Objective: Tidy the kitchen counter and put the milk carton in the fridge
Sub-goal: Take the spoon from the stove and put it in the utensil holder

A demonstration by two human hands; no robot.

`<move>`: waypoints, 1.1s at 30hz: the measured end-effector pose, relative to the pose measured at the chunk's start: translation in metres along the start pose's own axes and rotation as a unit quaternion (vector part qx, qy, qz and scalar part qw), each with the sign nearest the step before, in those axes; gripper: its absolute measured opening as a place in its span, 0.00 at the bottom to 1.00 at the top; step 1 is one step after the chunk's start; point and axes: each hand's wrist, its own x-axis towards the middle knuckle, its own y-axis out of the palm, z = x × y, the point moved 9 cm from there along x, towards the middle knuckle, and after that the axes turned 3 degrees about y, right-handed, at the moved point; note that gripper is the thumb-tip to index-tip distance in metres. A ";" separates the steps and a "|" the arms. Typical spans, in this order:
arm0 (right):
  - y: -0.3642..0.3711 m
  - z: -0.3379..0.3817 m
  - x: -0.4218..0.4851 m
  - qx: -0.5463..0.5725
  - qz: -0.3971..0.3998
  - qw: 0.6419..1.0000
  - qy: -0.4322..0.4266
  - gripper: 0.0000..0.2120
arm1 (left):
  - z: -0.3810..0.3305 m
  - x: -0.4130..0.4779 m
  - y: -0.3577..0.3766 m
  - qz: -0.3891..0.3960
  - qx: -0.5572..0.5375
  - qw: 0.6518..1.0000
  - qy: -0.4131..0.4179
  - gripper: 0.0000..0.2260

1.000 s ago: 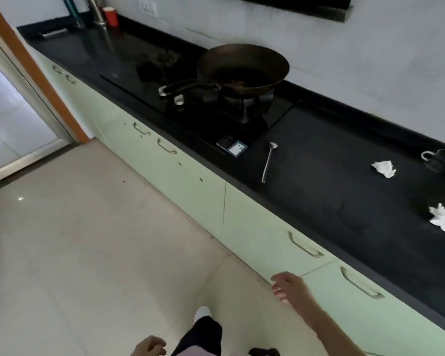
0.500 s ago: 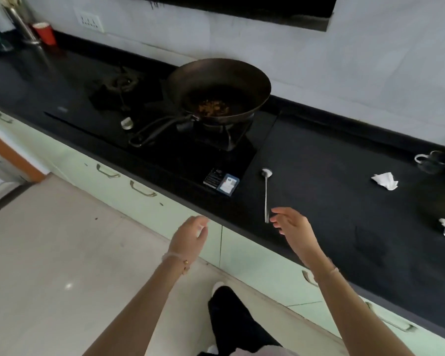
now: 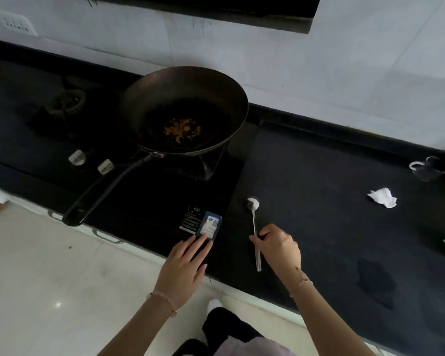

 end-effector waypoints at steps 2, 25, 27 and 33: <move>0.001 0.003 0.002 -0.029 0.001 1.000 0.009 0.12 | 0.001 0.000 0.002 0.009 0.005 1.000 -0.006 0.27; 0.037 0.051 -0.031 0.326 0.189 0.924 0.068 0.04 | 0.045 -0.030 -0.049 -0.130 -0.190 0.966 -0.120 0.15; 0.053 0.073 -0.042 0.314 0.210 0.925 0.046 0.03 | 0.076 -0.059 -0.043 -0.135 -0.268 0.929 -0.217 0.14; 0.124 0.144 -0.095 0.226 0.301 0.926 -0.030 0.04 | 0.153 -0.194 0.058 -0.086 -0.507 0.725 -0.457 0.16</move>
